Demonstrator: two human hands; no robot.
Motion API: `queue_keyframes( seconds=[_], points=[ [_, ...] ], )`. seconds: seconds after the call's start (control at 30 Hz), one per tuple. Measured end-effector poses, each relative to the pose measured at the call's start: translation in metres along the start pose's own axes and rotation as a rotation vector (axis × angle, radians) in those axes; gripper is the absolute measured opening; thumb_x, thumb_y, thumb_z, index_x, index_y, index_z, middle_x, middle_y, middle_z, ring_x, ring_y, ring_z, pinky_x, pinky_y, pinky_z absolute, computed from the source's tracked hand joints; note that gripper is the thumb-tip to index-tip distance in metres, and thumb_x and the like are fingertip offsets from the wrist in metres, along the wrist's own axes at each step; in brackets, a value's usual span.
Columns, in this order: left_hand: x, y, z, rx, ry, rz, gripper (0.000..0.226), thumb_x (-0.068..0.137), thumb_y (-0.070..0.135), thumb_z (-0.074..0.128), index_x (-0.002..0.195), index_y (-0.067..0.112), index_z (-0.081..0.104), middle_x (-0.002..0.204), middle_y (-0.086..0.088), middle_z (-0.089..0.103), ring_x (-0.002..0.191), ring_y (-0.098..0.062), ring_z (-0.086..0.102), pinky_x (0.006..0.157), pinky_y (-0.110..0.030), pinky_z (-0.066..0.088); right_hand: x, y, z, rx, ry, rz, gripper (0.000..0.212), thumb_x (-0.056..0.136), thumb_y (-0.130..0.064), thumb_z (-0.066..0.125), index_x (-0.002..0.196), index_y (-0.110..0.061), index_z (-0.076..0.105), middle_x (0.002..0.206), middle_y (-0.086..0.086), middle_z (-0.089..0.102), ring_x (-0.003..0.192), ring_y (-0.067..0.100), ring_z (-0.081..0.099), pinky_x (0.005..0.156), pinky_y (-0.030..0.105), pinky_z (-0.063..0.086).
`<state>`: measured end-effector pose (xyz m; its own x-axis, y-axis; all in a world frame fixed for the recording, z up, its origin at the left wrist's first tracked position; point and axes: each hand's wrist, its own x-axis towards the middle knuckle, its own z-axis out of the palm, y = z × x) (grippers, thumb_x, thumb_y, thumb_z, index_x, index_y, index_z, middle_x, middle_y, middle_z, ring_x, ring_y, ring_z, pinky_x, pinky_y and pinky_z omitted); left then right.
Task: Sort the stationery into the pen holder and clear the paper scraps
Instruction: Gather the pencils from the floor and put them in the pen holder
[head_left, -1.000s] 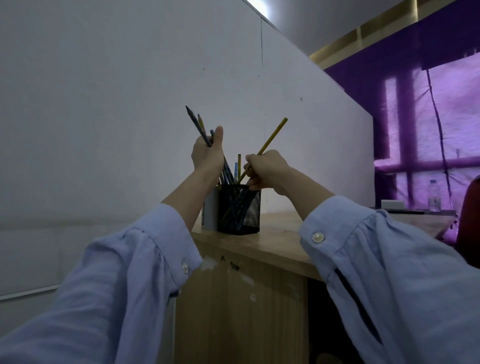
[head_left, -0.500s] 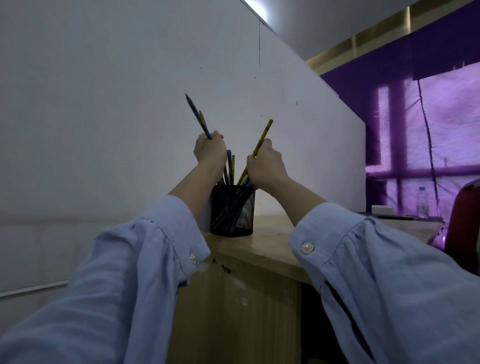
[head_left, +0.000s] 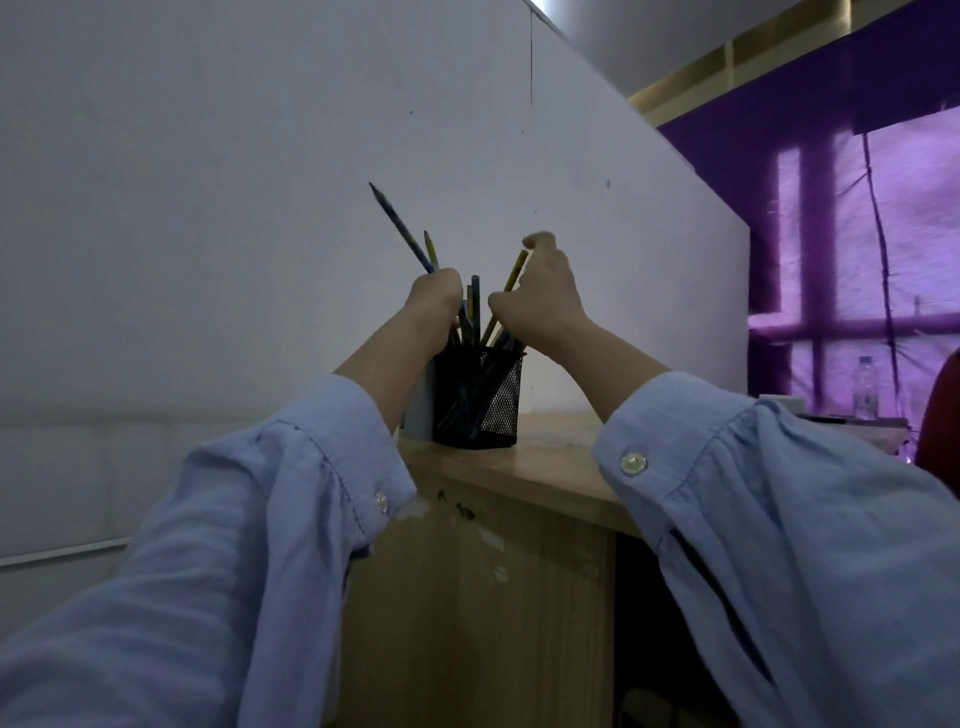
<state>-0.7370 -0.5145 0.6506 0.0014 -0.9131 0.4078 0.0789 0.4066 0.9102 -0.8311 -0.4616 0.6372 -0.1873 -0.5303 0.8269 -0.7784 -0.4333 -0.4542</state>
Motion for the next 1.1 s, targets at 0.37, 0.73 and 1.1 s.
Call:
queue_keyframes(
  seconds=[0.37,0.73,1.1],
  points=[
    [-0.012,0.008,-0.009,0.13,-0.26,0.109,0.024,0.101,0.016,0.036,0.082,0.016,0.05,0.083,0.001,0.052,0.071,-0.012,0.052,0.054,-0.013,0.048,-0.007,-0.044,-0.003,-0.162,0.158,-0.703,0.052,0.099,-0.016,0.037,0.149,-0.026,0.029,0.139,0.0,0.047,0.113,0.023,0.046,0.095,0.034,0.041],
    [-0.023,0.016,-0.013,0.342,-0.172,0.007,0.017,0.096,0.017,0.04,0.092,0.006,0.051,0.091,-0.011,0.054,0.079,-0.023,0.053,0.07,-0.032,0.045,0.0,-0.047,-0.014,-0.326,0.11,-0.657,0.044,0.1,-0.021,0.034,0.141,-0.037,0.042,0.153,-0.005,0.03,0.122,0.025,0.038,0.096,0.043,0.043],
    [-0.013,0.013,-0.018,0.317,-0.244,0.036,0.026,0.095,0.016,0.04,0.073,0.014,0.053,0.071,-0.001,0.055,0.066,-0.017,0.053,0.064,-0.027,0.047,0.009,-0.034,-0.016,-0.273,0.06,-0.471,0.043,0.102,-0.022,0.03,0.142,-0.031,0.042,0.154,-0.008,0.031,0.133,0.024,0.027,0.105,0.043,0.034]
  ],
)
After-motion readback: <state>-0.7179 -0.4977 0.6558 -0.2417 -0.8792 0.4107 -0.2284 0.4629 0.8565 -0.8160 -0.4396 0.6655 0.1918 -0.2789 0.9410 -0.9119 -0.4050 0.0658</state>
